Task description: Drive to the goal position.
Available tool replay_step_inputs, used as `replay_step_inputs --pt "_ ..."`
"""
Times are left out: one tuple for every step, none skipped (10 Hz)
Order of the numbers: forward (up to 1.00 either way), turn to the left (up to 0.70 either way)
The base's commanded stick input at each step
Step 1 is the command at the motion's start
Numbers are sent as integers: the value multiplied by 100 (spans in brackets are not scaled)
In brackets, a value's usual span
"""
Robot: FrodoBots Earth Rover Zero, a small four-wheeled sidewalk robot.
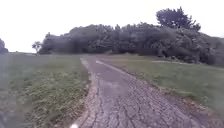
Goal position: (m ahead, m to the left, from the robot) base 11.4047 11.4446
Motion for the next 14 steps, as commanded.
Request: replay_step_inputs --pt "70 0" --pt "70 0" --pt "70 0" --pt "70 0" --pt "70 0" --pt "70 0" --pt "70 0" --pt "70 0" --pt "70 0" --pt "70 0" --pt "70 0" --pt "70 0" --pt "70 0" --pt "70 6"
